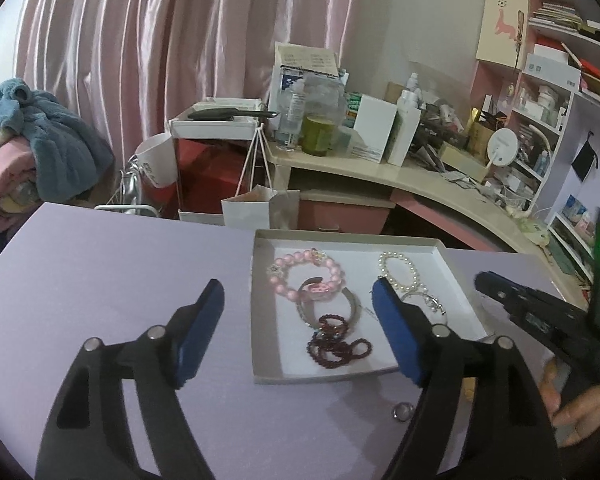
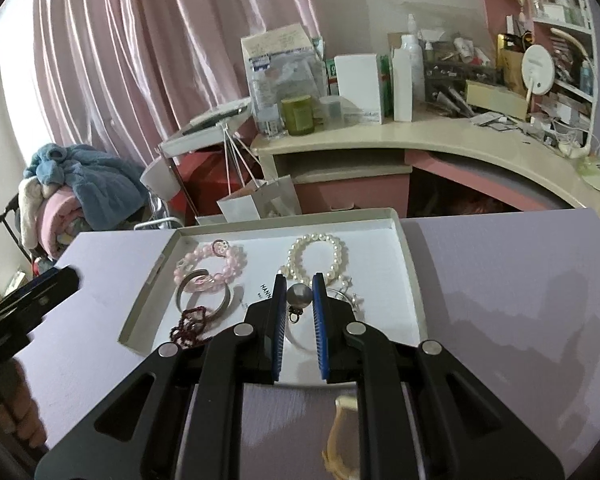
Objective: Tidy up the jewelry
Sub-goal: 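Lower the pearl stud into the tray and open the right tool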
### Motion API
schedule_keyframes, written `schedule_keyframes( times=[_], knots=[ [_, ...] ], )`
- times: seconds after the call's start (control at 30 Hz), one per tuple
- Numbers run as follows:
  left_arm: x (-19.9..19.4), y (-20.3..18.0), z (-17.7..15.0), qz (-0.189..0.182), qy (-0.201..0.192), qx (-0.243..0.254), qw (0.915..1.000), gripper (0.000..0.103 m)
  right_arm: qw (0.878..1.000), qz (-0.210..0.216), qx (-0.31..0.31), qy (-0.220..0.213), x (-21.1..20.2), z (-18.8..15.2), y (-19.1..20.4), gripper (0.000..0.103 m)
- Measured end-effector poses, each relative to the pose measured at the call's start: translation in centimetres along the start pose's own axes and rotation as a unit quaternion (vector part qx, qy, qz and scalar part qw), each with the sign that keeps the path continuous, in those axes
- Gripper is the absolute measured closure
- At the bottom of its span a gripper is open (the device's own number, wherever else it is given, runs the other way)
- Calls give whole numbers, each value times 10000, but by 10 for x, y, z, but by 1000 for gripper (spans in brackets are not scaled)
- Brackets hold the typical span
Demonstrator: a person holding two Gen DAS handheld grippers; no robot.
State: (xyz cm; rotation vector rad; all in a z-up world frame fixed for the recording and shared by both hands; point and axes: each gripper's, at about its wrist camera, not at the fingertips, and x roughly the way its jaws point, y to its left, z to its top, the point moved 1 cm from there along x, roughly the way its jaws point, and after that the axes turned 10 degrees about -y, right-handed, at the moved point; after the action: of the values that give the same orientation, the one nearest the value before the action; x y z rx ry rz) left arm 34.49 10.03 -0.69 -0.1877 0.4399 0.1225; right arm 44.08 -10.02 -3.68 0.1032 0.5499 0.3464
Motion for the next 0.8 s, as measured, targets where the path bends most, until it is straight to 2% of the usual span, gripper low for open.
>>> schedule_keyframes(
  times=[0.17,0.4,0.43,0.5,0.53,0.6,0.8],
  knots=[
    [-1,5,-5,65,69,-60,9999,25,9992,-56,87,382,29,-6,-1,90],
    [2,8,-9,106,127,-68,9998,25,9990,-60,-27,441,36,-4,4,89],
    [1,8,-9,107,125,-68,9998,25,9991,-50,-12,432,35,-4,4,87],
    [1,8,-9,112,116,-60,9999,25,9994,-44,56,325,29,-2,1,63],
    [1,8,-8,107,119,-80,9998,25,9998,-88,76,189,23,-1,-2,47],
    [0,8,-9,104,87,-104,9999,25,9998,-165,79,0,11,1,-8,45],
    [-8,10,-15,117,84,-148,9998,23,9978,-516,375,-150,-18,-5,-42,45]
  ],
)
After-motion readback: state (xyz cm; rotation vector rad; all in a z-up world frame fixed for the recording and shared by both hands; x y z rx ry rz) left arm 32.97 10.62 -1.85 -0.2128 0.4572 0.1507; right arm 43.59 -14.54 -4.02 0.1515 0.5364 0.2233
